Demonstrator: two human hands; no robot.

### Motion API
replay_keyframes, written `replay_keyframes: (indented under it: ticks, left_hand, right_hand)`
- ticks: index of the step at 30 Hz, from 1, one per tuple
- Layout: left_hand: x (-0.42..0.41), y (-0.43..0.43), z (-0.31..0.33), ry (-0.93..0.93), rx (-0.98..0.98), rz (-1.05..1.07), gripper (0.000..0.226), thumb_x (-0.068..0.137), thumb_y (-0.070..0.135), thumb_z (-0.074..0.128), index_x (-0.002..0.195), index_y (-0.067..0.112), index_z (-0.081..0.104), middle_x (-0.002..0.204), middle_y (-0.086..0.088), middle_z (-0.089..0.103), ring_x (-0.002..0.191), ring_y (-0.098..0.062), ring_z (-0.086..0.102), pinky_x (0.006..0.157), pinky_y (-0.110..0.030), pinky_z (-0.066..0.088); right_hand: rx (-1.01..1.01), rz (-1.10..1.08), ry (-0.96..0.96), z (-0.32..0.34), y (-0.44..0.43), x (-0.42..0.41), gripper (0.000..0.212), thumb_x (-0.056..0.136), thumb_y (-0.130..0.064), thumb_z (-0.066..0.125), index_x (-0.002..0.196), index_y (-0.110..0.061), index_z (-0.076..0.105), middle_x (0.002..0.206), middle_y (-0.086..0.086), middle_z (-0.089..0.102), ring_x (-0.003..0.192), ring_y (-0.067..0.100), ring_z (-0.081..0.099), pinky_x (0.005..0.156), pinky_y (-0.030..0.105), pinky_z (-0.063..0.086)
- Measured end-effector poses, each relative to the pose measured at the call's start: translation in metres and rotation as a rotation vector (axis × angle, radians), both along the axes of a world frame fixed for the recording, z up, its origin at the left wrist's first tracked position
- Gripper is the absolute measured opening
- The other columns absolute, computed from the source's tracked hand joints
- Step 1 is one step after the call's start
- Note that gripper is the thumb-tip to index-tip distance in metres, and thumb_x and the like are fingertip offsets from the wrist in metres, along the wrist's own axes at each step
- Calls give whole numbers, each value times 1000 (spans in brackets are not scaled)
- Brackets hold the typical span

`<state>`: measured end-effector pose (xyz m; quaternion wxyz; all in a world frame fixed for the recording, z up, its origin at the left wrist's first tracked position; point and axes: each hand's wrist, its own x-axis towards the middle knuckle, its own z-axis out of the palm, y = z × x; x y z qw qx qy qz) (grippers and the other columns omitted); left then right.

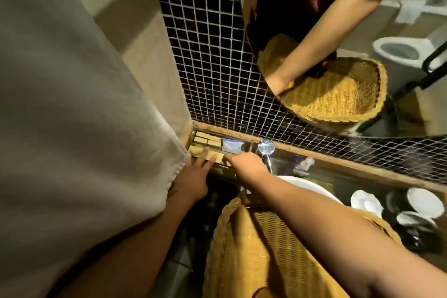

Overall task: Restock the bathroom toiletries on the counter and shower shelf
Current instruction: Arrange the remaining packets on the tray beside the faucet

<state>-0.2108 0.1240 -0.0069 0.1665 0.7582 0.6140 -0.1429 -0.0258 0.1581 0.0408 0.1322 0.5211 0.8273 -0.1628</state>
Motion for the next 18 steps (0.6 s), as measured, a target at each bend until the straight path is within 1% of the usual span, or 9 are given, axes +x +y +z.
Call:
replay_keyframes:
  ticks: [2,4,8,10,14,18]
  left_hand:
    - [-3,3,-5,-24,-14,20,98,82,20,56,154,45,-4,165,9,-8,147,-44,7,112,-52,30]
    - [-4,4,-8,-42,-32,44,93,83,25,52,154,46,-6,166,5,-3,148,-45,6,112,-52,27]
    - [-2,3,-10,-34,-29,69,85,89,32,46,154,45,-8,166,4,-3,149,-41,-1,115,-52,20]
    - [2,2,-12,-33,-42,80,82,92,34,44,154,44,-9,166,2,-4,150,-39,-4,116,-51,18]
    - [12,5,-16,-21,-46,103,81,95,36,44,154,39,-11,166,-3,-1,150,-37,2,117,-50,20]
    - [15,4,-22,-10,0,91,84,93,36,47,155,37,-10,166,-5,1,150,-37,5,117,-50,21]
  right_hand:
    - [-7,14,-25,-3,5,-3,45,88,-5,59,131,-16,50,106,13,67,96,37,65,74,41,53]
    - [-15,26,-40,-6,8,-5,47,91,-5,56,134,-17,47,106,12,67,96,36,66,77,44,57]
    - [-22,19,-26,-14,10,-4,46,91,-7,57,134,-17,46,108,11,66,97,35,65,80,45,56]
    - [-17,3,-7,-18,11,-2,49,91,-8,58,136,-19,45,108,10,66,96,34,66,81,45,56]
    - [-12,0,24,-25,12,-2,54,91,-9,58,142,-20,43,114,13,64,99,35,65,82,47,57]
    - [7,32,-14,-29,12,-2,55,92,-12,61,142,-19,41,115,13,62,97,36,67,80,47,58]
